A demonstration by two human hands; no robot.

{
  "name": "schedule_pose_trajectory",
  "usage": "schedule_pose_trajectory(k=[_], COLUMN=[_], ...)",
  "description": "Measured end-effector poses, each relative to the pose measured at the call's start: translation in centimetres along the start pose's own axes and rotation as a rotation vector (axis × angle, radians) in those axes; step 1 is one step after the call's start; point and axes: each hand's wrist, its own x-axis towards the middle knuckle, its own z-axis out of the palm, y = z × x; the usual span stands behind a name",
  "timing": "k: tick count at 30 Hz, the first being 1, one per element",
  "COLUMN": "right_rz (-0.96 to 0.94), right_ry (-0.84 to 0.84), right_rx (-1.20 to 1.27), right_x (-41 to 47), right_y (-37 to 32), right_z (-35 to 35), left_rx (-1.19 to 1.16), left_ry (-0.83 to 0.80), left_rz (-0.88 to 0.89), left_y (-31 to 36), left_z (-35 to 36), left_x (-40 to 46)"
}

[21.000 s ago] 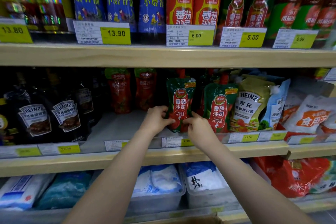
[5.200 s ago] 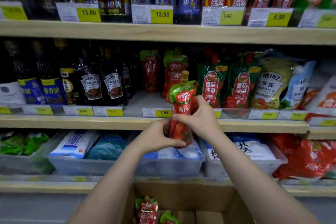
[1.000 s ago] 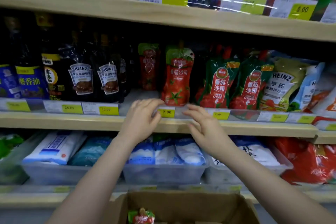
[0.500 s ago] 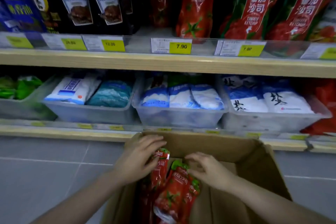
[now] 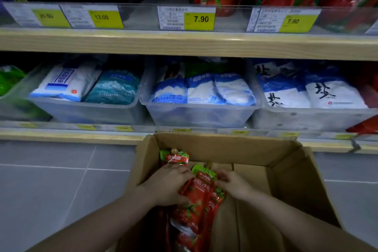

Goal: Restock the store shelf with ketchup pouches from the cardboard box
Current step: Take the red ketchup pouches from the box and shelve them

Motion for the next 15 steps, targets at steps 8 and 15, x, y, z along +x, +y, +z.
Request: schedule_pose_trajectory(k=[8,15], right_rz=[0.097,0.057], right_ry=[0.022,0.091], right_rx=[-0.035,0.267], right_x=[1.7,0.2], right_y=[-0.6,-0.9], right_z=[0.2,-0.8], left_rx=[-0.034,-0.148], left_ry=[-0.023,0.010], left_rz=[-0.029,-0.109], left_y=[-0.2,-0.2], left_z=[0.3,0.1], left_x=[0.1,0.6])
